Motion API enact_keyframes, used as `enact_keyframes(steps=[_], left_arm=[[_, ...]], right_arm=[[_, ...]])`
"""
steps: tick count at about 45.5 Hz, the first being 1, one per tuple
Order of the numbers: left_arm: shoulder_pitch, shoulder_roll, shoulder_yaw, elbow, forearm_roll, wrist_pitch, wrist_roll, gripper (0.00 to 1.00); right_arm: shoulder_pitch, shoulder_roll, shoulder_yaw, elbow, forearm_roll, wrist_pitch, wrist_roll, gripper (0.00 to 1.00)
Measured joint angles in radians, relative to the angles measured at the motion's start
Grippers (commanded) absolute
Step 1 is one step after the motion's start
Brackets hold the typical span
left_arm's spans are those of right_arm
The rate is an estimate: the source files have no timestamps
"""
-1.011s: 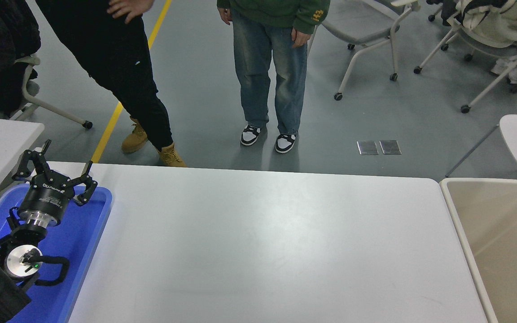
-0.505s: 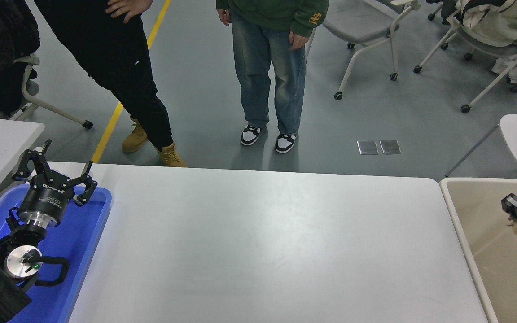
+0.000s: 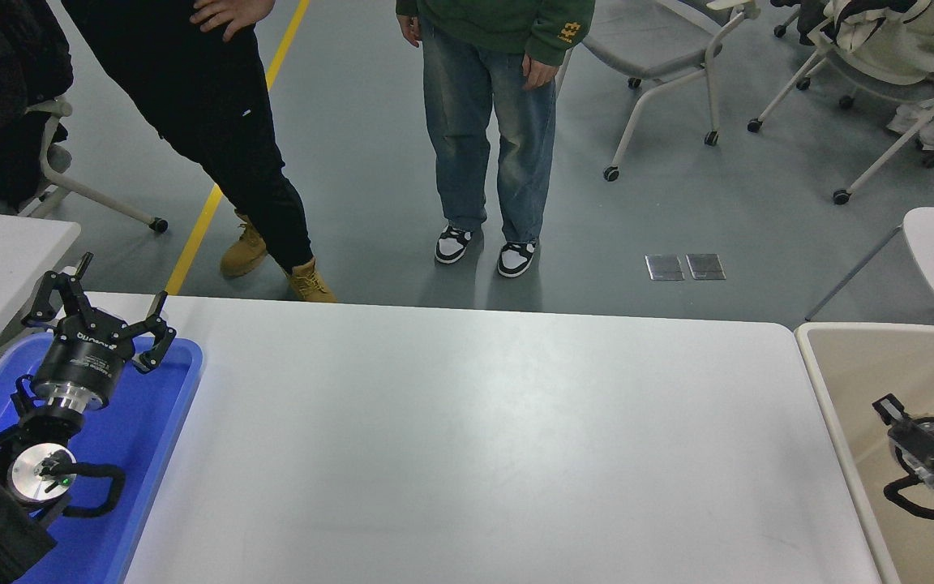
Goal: Clean the table surface
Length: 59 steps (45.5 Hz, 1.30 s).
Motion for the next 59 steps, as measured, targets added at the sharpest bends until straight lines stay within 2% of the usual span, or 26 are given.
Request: enact_keyframes(steps=[15,36,42,49,59], left_arm=[[0.000,0.000,0.000,0.000,0.000,0.000,0.000,1.00],[-0.001,0.000,0.000,0.000,0.000,0.000,0.000,1.00],[-0.001,0.000,0.000,0.000,0.000,0.000,0.000,1.00],[-0.001,0.000,0.000,0.000,0.000,0.000,0.000,1.00],[0.000,0.000,0.000,0.000,0.000,0.000,0.000,1.00]], right_arm=[[0.008,-0.015,0.006,-0.008,0.113,-0.017,-0.004,1.00],[0.021,-0.166,0.021,0.096,0.152,-0.011,0.002,1.00],[0.029,-0.224,0.121,0.201,0.155,-0.013,0.003,1.00],[0.014,-0.283,0.339,0.358,0.157,-0.014,0.003,1.00],[-0.007,-0.295,0.616,0.517,0.159,-0.018,0.005,1.00]])
